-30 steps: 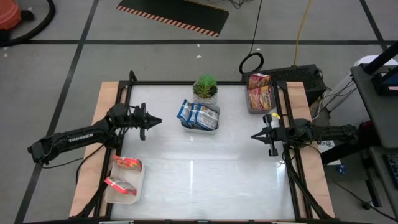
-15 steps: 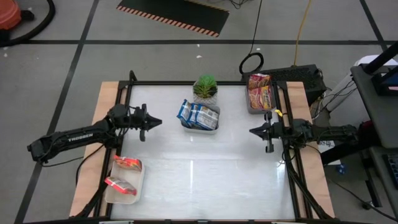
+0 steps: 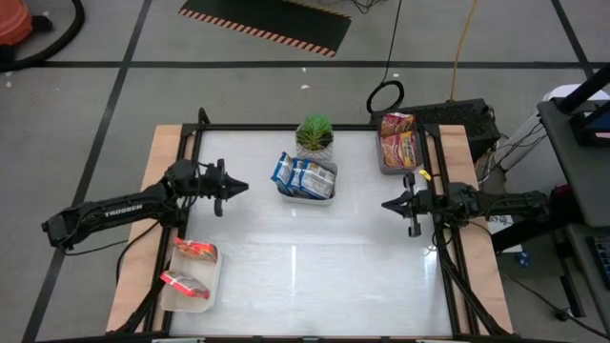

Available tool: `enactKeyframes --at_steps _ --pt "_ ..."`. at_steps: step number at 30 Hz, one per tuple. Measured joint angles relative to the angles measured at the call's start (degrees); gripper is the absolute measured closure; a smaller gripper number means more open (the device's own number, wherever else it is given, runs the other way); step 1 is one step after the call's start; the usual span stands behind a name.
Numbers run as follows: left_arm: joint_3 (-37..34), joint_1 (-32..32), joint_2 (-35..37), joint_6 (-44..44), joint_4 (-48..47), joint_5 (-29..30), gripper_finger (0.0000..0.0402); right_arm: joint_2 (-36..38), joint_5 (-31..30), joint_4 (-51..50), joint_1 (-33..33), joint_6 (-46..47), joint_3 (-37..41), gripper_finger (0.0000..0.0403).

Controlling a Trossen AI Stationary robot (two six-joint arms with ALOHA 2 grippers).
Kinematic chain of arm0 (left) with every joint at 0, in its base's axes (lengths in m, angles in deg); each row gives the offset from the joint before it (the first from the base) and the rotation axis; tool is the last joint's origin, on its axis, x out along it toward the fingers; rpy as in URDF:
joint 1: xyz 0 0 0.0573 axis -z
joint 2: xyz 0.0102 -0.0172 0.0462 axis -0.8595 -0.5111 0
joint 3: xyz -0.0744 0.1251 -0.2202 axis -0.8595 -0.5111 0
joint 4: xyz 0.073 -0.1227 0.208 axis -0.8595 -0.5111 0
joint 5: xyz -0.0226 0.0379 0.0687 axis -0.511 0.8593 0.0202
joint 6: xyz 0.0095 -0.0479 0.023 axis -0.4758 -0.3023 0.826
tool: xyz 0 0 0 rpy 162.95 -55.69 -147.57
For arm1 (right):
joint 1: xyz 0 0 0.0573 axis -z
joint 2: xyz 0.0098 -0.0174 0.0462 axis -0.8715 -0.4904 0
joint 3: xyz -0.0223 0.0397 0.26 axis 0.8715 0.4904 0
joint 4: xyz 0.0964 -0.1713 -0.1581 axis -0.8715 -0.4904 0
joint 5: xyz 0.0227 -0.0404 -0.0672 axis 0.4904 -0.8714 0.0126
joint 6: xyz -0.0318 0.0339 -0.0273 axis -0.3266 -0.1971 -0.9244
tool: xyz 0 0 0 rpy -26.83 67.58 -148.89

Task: Sort Maruchan noodles
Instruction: Return to Home Position

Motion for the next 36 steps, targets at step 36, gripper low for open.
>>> enactKeyframes --at_steps 36 --pt "0.0 0.0 0.0 0.8 -5.1 1.5 0.0357 0.0 1.3 0.5 0.0 2.3 0.0 0.0403"
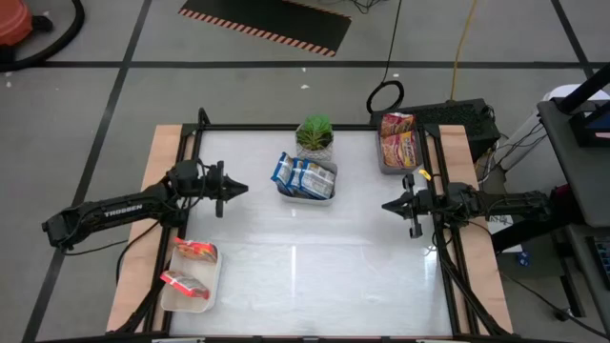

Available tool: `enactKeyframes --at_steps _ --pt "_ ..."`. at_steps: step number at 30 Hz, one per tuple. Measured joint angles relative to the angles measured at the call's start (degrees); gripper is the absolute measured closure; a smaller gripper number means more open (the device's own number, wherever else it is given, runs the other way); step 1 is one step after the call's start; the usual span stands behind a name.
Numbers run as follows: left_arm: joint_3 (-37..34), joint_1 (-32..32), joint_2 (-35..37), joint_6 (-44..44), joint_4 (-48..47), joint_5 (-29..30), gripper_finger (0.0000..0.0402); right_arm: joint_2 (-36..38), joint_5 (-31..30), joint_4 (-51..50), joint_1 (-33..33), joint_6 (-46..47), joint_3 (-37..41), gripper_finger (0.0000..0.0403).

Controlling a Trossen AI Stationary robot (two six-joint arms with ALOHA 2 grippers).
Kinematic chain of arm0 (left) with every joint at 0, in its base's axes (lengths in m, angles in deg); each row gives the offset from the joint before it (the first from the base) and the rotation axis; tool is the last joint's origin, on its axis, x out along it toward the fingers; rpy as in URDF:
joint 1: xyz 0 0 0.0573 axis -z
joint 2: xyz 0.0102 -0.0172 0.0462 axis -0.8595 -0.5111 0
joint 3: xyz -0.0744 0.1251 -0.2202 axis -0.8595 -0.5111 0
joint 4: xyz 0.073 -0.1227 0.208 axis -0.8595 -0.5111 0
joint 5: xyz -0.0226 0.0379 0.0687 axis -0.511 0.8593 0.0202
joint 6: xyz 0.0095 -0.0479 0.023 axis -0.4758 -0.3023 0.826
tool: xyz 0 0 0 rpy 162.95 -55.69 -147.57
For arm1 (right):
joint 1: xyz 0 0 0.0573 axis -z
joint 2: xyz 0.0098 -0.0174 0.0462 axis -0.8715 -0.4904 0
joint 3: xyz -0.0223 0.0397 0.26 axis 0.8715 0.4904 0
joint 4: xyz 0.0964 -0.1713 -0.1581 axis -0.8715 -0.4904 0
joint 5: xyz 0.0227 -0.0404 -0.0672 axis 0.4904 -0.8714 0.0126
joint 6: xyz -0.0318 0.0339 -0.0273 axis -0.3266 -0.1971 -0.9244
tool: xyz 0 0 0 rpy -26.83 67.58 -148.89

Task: Sort Maruchan noodles
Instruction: Return to Home Position

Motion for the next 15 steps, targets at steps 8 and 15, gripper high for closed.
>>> enactKeyframes --at_steps 8,15 --pt "0.0 0.8 0.0 -1.4 -1.9 0.1 0.0357 0.0 1.0 -0.3 -2.4 1.8 0.0 0.0403" --pt "0.0 4.8 0.0 -1.4 -2.4 1.6 0.0357 0.0 -2.9 0.2 -5.5 0.7 0.0 0.0403"
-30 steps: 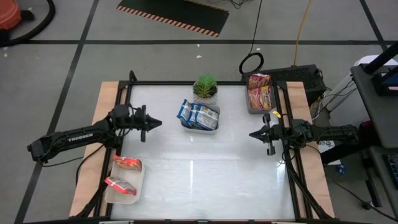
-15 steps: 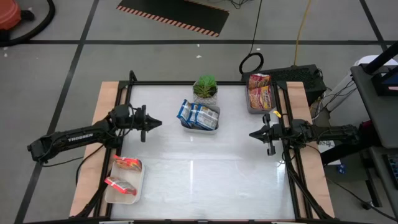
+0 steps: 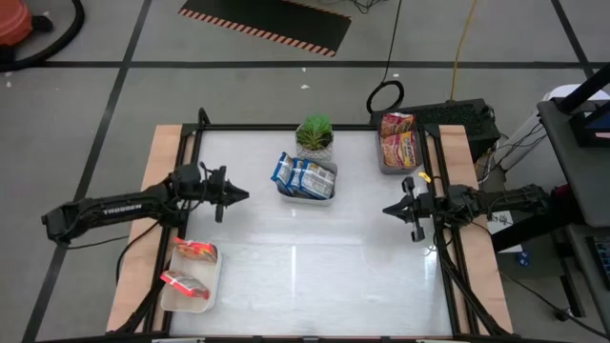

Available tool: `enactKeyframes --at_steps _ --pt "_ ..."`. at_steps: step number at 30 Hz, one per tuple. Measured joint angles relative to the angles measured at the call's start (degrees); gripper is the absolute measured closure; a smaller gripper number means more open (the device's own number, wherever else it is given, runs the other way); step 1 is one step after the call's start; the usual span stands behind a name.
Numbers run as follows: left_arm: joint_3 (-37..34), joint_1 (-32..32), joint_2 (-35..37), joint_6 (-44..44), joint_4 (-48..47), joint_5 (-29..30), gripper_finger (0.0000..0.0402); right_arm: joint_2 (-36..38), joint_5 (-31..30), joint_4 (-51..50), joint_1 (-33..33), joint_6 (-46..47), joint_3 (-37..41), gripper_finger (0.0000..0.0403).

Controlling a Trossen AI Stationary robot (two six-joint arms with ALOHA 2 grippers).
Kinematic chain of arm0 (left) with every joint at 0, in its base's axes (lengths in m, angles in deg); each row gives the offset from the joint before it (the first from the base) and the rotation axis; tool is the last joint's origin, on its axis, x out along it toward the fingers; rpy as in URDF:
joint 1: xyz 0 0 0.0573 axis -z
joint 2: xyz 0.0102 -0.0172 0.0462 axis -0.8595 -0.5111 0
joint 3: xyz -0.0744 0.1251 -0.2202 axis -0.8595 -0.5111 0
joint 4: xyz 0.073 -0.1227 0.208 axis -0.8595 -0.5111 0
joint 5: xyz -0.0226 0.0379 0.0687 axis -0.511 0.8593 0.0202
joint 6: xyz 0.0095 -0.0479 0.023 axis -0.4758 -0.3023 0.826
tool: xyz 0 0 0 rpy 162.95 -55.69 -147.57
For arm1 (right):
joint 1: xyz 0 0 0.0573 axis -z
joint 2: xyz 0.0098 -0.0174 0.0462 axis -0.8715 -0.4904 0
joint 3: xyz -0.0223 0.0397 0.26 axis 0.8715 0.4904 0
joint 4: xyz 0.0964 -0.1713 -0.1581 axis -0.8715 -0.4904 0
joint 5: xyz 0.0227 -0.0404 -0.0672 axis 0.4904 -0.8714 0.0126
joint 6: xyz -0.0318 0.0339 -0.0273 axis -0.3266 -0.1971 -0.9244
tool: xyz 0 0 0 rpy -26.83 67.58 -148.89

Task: Sort Maruchan noodles
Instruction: Return to Home Position

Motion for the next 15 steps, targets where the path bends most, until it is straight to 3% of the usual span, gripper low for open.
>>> enactKeyframes --at_steps 15 --pt "0.0 2.2 0.0 2.6 8.0 1.0 0.0357 0.0 0.9 0.8 -0.1 -4.9 0.0 0.0403"
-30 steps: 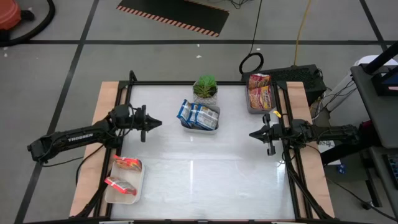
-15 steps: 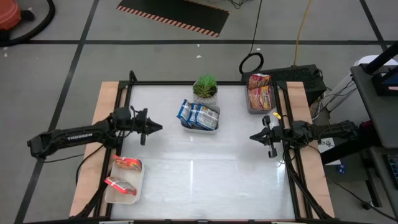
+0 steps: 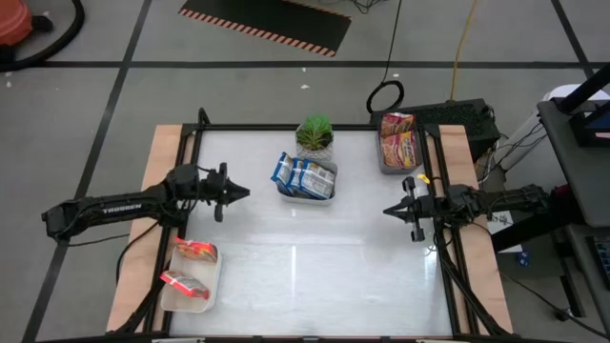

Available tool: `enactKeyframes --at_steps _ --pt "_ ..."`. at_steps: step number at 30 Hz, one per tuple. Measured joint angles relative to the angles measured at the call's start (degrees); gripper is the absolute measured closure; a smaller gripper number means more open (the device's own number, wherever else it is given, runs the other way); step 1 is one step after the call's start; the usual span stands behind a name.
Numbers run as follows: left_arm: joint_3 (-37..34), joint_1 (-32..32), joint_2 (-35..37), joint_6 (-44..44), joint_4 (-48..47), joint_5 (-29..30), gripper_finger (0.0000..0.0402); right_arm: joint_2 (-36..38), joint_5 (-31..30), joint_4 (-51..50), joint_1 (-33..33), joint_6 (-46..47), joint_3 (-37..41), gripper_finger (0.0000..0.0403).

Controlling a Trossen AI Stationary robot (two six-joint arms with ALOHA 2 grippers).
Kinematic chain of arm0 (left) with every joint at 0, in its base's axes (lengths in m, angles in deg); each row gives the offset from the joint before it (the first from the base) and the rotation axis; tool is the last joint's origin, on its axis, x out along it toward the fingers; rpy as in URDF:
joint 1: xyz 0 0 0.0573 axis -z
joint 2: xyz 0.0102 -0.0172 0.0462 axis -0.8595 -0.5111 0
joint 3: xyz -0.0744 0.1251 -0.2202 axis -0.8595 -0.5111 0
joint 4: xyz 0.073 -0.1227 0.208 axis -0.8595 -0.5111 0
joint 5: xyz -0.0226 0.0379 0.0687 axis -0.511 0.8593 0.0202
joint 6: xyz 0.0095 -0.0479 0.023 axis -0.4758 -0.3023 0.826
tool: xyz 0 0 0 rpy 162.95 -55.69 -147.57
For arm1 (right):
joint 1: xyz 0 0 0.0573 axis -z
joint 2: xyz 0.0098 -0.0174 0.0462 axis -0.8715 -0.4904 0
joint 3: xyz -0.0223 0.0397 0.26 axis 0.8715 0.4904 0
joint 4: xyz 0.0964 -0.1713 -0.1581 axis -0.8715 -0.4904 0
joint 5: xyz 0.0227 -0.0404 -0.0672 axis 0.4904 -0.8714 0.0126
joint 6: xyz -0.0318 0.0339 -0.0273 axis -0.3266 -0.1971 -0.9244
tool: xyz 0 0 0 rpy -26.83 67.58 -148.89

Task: Sort Maruchan noodles
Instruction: Return to Home Position

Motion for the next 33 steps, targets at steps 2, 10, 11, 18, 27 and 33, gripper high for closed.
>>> enactKeyframes --at_steps 2,10,11,18,27,33 --pt "0.0 0.0 0.0 -0.5 0.6 0.0 0.0357 0.0 0.3 -0.2 0.5 -1.6 0.0 0.0403" --pt "0.0 0.2 0.0 -3.5 4.3 -0.1 0.0357 0.0 0.5 -0.2 4.4 -0.3 0.0 0.0403" --pt "0.0 0.5 0.0 -3.6 4.3 -0.1 0.0357 0.0 0.5 -0.2 4.5 -0.2 0.0 0.0403" --pt "0.0 3.3 0.0 -2.1 2.2 -0.2 0.0357 0.0 0.4 -0.2 4.6 -0.1 0.0 0.0403" --pt "0.0 2.7 0.0 -1.6 0.0 0.4 0.0357 0.0 0.4 -0.3 4.6 0.1 0.0 0.0403" --pt "0.0 1.8 0.0 -1.7 0.0 0.4 0.0357 0.0 0.5 -0.3 4.6 0.0 0.0 0.0403"
